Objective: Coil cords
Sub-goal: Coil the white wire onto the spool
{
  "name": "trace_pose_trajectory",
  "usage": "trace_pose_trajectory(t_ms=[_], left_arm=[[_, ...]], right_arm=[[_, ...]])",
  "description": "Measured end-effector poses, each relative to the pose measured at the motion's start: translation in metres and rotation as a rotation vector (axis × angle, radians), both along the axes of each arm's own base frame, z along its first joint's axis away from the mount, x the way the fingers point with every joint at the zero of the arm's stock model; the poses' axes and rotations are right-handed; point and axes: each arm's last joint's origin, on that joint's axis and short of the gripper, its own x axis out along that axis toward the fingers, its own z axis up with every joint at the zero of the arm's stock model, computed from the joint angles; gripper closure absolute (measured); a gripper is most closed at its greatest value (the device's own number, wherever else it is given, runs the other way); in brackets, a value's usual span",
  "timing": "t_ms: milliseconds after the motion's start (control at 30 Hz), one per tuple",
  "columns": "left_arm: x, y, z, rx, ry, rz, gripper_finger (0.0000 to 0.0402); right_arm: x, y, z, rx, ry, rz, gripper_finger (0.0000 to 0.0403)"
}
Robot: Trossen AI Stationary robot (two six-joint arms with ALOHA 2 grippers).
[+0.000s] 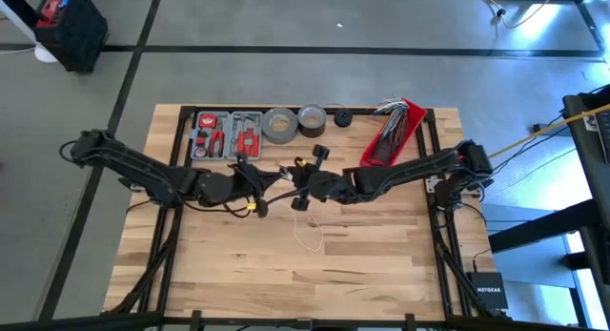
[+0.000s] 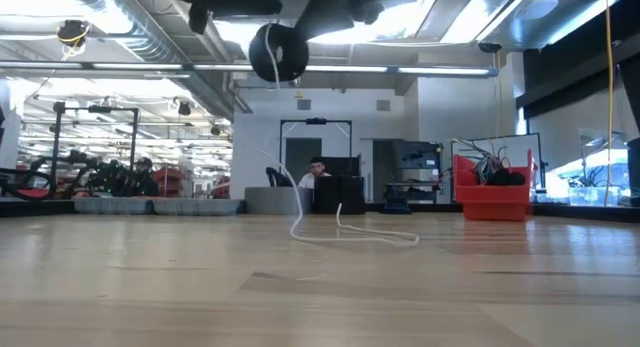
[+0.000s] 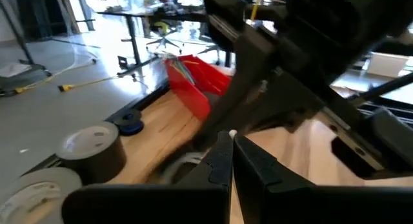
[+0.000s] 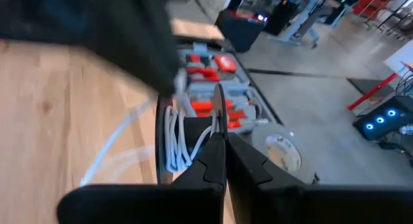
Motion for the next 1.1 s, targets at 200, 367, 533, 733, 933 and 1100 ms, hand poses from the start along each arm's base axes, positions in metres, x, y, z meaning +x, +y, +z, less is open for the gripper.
trace_pose_trajectory(t_ms=[200,367,533,733,933,1100], left_arm=[[0.008,-0.003,-0.002,-0.001,-0.024,-0.043,0.0400],[0.011,-0.004,-0.003,0.026,-0.024,-0.052,0.0400],[0.012,-0.002,-0.003,0.044,-0.016,-0.048,0.0400],[0.014,0.002,-0.004,0.045,-0.015,-0.032,0.0400],[0.017,0.006,-0.005,0.047,-0.004,-0.026,0.0400],[0.017,0.007,-0.008,0.071,0.019,-0.027,0.0400]], right_arm=[[0.003,-0.001,0.009,-0.009,-0.112,-0.053,0.0397],[0.004,-0.001,0.020,-0.023,-0.192,-0.067,0.0397],[0.002,0.000,0.033,-0.027,-0.267,-0.050,0.0397],[-0.008,-0.001,0.053,-0.020,-0.334,-0.023,0.0397],[-0.020,-0.002,0.072,0.004,-0.383,0.034,0.0397],[-0.030,-0.003,0.086,0.015,-0.426,0.050,0.0397]])
